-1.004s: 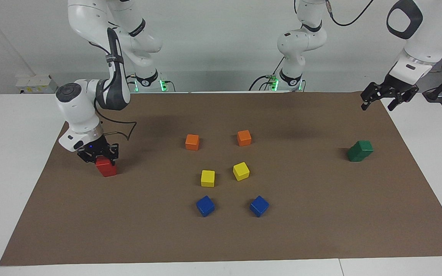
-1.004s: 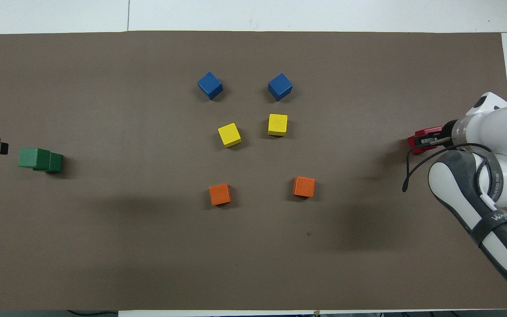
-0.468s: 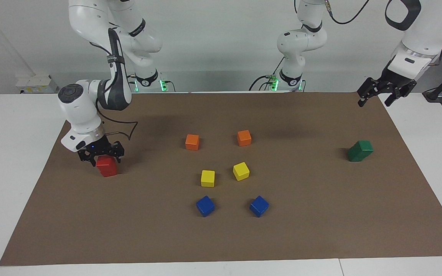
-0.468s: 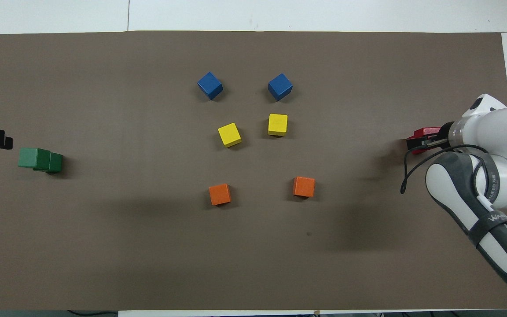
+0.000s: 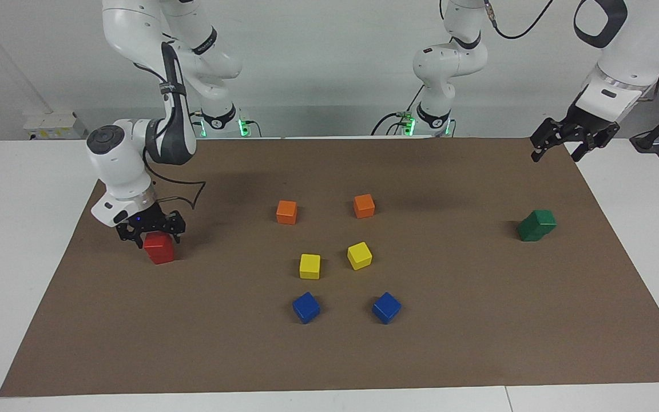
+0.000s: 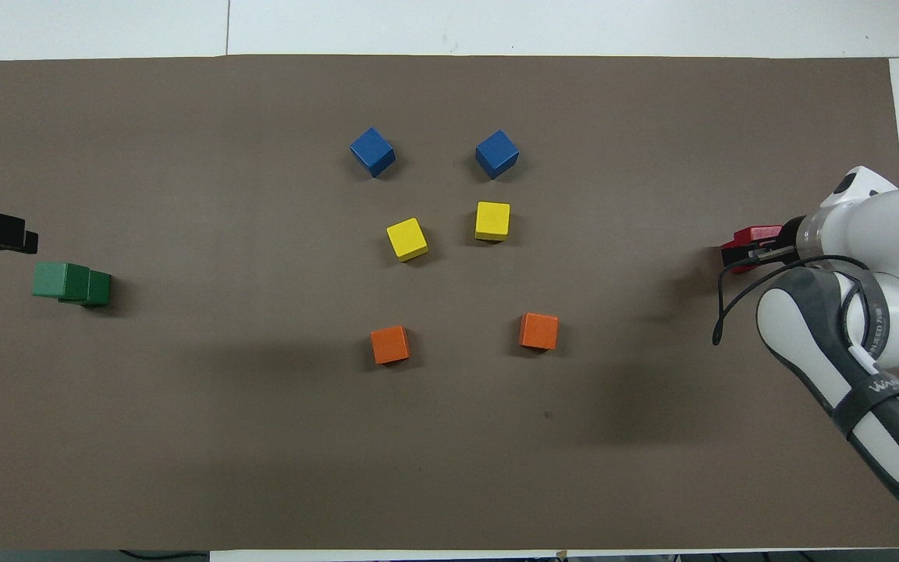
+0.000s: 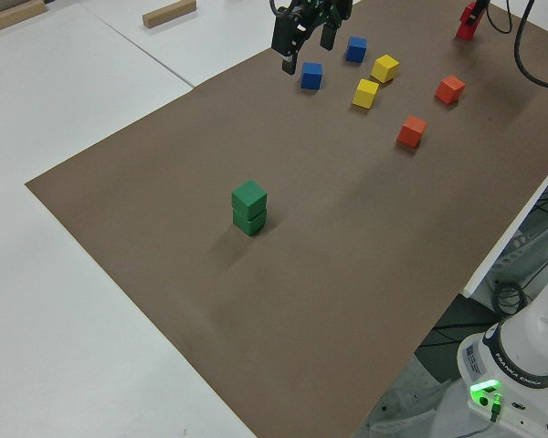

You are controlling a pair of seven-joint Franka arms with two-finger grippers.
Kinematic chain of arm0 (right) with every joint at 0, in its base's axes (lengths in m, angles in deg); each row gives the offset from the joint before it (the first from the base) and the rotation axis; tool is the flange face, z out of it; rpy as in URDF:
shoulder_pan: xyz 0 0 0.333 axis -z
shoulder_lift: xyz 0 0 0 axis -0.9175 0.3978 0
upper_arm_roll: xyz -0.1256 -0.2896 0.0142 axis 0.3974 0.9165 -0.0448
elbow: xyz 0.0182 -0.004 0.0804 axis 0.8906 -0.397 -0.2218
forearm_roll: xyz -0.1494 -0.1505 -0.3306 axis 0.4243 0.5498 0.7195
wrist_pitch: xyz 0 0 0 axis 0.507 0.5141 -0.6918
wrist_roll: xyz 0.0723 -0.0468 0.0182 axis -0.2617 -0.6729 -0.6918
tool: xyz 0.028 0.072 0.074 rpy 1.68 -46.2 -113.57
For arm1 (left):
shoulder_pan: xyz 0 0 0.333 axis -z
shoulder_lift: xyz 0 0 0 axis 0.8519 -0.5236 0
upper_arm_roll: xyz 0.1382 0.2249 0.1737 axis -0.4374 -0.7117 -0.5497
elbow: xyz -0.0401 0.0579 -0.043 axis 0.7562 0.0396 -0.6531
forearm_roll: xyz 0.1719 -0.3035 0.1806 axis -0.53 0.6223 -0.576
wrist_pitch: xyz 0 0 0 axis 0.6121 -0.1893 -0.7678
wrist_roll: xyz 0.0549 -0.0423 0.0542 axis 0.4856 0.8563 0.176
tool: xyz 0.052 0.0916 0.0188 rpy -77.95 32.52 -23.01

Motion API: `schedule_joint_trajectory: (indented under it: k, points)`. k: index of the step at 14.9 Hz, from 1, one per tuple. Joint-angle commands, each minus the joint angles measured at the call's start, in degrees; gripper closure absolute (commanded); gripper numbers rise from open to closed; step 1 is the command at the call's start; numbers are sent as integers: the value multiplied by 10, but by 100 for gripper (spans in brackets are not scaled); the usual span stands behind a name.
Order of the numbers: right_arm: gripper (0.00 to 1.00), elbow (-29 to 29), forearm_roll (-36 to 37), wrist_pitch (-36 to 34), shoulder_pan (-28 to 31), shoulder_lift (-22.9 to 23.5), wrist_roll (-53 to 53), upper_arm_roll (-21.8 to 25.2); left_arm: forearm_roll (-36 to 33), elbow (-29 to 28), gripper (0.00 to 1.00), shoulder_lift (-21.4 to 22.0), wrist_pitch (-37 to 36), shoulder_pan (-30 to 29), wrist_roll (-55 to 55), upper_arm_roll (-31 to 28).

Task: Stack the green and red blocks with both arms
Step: 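Open and withdraw the left gripper while the right gripper releases the red block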

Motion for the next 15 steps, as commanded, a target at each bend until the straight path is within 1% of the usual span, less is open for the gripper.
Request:
schedule_joint_trajectory:
  k: [1,3,6,8,9,10,11,12,15]
  points:
    - [0,44,-12,-91,-13,-54,-6,-5,-7,22,0,-21,-4,29,-14,-21]
    - [0,67,-11,-128,-23,-88,-3,-5,-5,22,0,-22,7,30,-23,-20]
    - [0,134,-20,-231,-40,-119,-24,-16,-4,22,0,-22,21,30,-23,-19]
    - [0,179,-64,-310,-57,-138,-66,-16,-2,22,0,-21,24,28,-24,-19]
    - [0,184,-73,-330,-59,-154,-82,-17,-2,22,0,-21,23,29,-24,-20]
    - [0,188,-73,-336,-62,-166,-85,-18,-2,22,0,-21,22,30,-25,-20]
    - [0,198,-73,-350,-67,-169,-85,-20,-3,22,0,-21,21,30,-24,-20]
    - [0,216,-73,-373,-67,-166,-86,-20,-6,21,0,-20,22,30,-25,-20]
    - [0,222,-64,-383,-62,-156,-87,-18,-12,18,0,-19,18,26,-24,-21]
